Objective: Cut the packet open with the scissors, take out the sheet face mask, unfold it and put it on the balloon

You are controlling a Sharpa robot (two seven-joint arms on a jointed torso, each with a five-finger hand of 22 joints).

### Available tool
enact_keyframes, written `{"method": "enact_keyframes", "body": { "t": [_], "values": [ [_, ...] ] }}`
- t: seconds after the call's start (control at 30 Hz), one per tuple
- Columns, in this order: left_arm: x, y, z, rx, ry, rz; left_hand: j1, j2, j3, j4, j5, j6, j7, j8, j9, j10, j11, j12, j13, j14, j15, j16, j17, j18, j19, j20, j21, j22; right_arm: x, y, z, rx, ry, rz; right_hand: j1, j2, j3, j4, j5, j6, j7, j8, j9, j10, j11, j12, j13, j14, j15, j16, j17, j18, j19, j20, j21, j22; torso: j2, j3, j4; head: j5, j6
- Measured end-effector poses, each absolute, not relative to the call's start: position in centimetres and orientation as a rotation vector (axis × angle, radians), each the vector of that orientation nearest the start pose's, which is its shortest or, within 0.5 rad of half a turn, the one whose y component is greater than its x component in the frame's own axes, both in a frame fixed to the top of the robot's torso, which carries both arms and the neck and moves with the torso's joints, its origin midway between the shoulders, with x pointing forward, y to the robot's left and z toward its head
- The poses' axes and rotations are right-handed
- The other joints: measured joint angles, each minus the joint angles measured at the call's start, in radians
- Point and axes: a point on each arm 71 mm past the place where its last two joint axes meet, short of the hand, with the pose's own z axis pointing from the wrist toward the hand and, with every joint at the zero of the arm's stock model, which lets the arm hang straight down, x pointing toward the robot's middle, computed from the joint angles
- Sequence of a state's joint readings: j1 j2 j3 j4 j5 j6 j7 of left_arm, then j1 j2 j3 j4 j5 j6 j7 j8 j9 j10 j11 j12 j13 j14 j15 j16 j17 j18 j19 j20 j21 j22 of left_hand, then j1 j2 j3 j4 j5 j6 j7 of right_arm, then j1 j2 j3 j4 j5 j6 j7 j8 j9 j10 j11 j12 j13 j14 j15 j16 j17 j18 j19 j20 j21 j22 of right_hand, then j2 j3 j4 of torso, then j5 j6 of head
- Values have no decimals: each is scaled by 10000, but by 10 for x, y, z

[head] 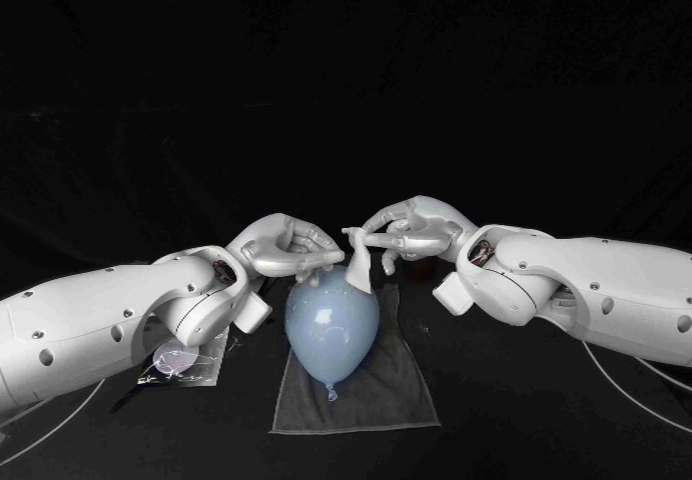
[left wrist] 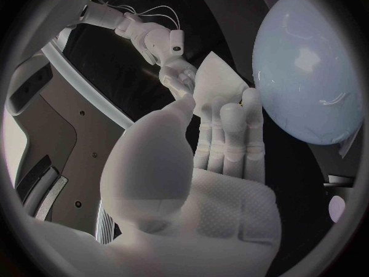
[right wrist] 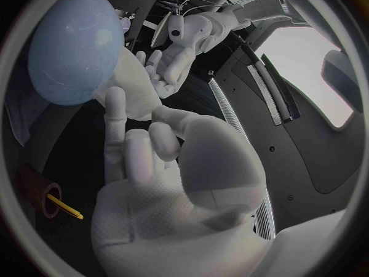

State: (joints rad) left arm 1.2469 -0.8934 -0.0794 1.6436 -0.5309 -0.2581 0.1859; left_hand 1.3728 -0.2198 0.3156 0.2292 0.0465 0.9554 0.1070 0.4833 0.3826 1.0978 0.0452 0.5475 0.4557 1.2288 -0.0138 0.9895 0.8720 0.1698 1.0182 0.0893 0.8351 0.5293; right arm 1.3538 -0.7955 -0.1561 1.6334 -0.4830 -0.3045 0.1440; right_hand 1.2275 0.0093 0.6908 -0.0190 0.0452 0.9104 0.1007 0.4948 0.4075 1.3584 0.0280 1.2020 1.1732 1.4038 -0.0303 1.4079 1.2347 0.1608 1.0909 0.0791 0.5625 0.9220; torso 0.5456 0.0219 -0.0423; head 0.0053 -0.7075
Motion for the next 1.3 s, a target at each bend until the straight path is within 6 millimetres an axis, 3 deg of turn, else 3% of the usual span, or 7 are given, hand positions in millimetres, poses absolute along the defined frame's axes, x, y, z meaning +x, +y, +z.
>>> {"method": "enact_keyframes", "body": {
  "t": [0.2,0.33,0.43,0.8,1.13,1.3],
  "values": [
    [461,177,-167,-4804,17324,-13398,15,-64,-208,150,0,-134,131,-168,-89,-82,84,-153,-104,-35,34,-22,-21,-2,-35,35,-114,-69,470,-145,-148,5267,17481,13624,0,-1,0,-1,-14,0,0,3,0,0,0,0,7,0,0,0,1,-3,0,0,0,0,1,1,-4,12,-10],
    [461,172,-167,-4658,17276,-13228,-76,-155,-333,269,0,-149,146,-172,-94,-82,84,-163,-108,38,102,126,162,-5,-34,35,-115,-86,470,-145,-148,5337,17463,13612,0,-2,-1,-1,-33,0,0,4,0,0,0,-1,40,0,0,-1,1,-5,0,0,0,-1,1,1,-8,20,-10],
    [461,169,-166,-4623,17224,-13099,-85,-164,-463,341,0,-218,215,-187,-103,-82,84,-164,-108,171,120,356,358,-5,5,74,-115,-88,470,-144,-148,5360,17471,13618,-1,-2,-1,-1,-36,0,0,5,0,5,-5,36,42,0,0,41,1,99,0,0,0,-3,1,1,-11,21,-2],
    [462,164,-167,-4754,17147,-12771,-278,-233,-970,587,0,-308,305,-208,-122,-77,160,-15,-5,336,168,664,627,-11,114,110,-116,-100,468,-141,-148,5359,17523,13661,-28,-30,-3,-3,0,0,0,8,0,37,-38,40,40,0,0,41,33,99,0,0,0,6,4,1,-11,17,-9],
    [463,162,-168,-4924,17233,-12586,-600,10,-1908,631,0,-341,273,-126,-32,-101,183,288,183,580,140,1151,1096,-15,225,68,-120,-78,467,-138,-148,5324,17540,13717,-66,-71,-3,-3,2,4,-2,10,0,37,-37,40,71,39,-38,39,28,93,0,0,0,4,4,1,-10,11,-32],
    [463,162,-168,-5001,17260,-12498,-794,237,-3000,641,0,-432,291,5,54,-206,184,516,319,580,140,1262,1147,-15,274,91,-80,-57,467,-137,-148,5300,17544,13735,-67,-71,-4,-4,1,5,-3,11,0,37,-37,39,71,39,-38,39,52,90,0,0,0,2,1,1,-6,12,-36]
  ]
}}
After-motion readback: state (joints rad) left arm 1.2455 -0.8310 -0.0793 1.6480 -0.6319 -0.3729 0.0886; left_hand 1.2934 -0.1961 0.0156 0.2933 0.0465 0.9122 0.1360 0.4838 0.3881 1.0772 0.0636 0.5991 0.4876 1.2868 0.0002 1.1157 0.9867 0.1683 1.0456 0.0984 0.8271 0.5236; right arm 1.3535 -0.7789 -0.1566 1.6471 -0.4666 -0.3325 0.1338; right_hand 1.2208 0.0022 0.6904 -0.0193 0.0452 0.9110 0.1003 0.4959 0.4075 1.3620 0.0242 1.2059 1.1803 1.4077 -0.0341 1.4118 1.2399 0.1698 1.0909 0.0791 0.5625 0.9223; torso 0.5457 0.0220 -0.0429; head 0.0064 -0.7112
